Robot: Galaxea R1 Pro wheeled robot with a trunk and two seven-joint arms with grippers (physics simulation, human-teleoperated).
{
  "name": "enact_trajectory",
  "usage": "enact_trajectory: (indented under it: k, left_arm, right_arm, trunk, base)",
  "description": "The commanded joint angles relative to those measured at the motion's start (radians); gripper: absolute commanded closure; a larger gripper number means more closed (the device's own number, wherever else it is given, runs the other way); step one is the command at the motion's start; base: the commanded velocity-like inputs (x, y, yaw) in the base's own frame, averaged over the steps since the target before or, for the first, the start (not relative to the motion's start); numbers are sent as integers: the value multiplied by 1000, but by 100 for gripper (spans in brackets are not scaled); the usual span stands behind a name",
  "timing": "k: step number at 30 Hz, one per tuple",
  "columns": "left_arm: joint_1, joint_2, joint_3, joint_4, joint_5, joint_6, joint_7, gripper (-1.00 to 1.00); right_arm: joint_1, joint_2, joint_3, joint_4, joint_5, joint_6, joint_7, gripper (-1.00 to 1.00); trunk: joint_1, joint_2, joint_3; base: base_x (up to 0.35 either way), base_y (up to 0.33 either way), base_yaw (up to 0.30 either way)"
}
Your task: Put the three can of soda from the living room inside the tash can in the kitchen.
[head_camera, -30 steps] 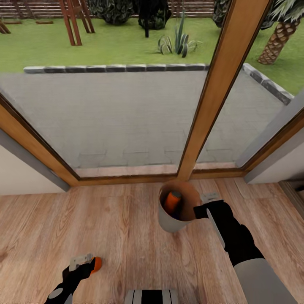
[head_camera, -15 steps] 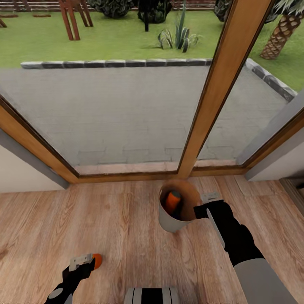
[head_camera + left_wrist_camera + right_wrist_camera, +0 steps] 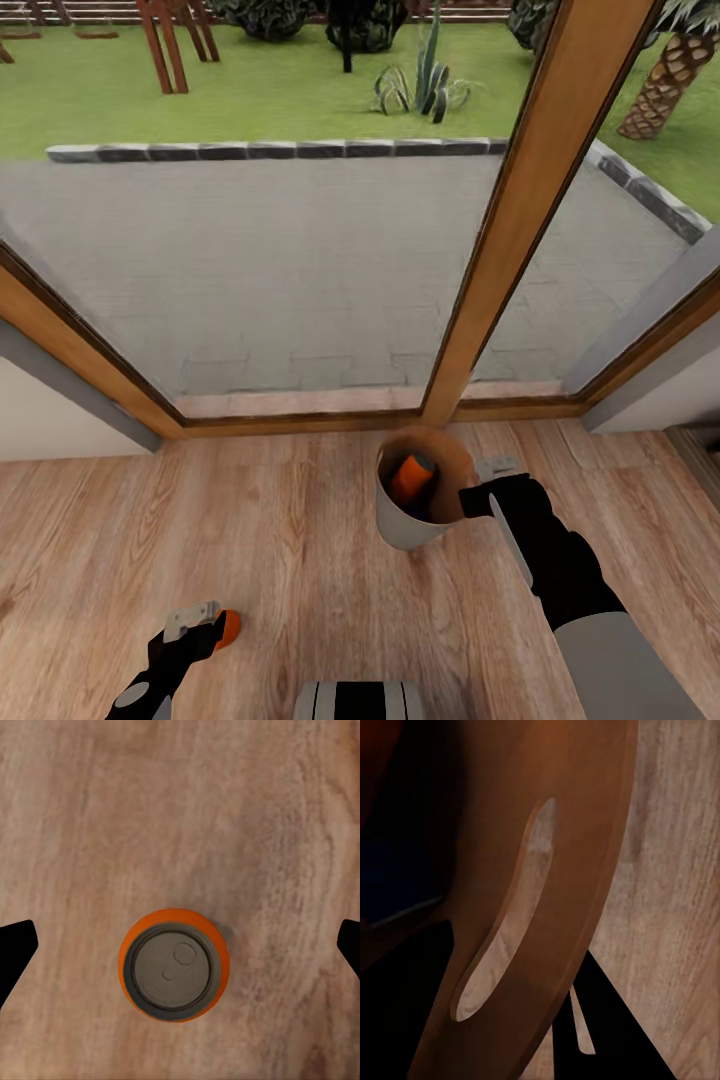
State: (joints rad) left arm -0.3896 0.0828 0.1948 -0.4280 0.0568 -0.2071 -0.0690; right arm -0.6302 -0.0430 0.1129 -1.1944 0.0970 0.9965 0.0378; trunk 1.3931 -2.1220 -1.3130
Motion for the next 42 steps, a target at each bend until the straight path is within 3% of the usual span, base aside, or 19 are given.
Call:
enact_trajectory:
  k: [1, 6, 24, 32, 42]
  left_arm:
    - [0, 0, 0, 0, 0, 0, 0, -100]
    - [0, 0, 0, 0, 0, 0, 0, -100]
    - [0, 0, 0, 0, 0, 0, 0, -100]
    - [0, 0, 0, 0, 0, 0, 0, -100]
    - [0, 0, 0, 0, 0, 0, 0, -100]
  right_arm:
    - [0, 0, 1, 0, -14, -1, 7, 100]
    - [0, 0, 1, -1, -14, -1, 7, 100]
    - [0, 0, 1, -1, -14, -1, 7, 100]
    - [0, 0, 1, -1, -14, -1, 7, 100]
    - [0, 0, 1, -2, -14, -1, 7, 100]
  trunk:
    - [0, 0, 0]
    - [0, 0, 0]
    - [69, -126, -56]
    - [69, -126, -56]
    - [107, -196, -88]
  base:
    - [7, 0, 0]
    - [2, 0, 0]
    - [0, 0, 0]
    - [0, 0, 0]
    - [0, 0, 0]
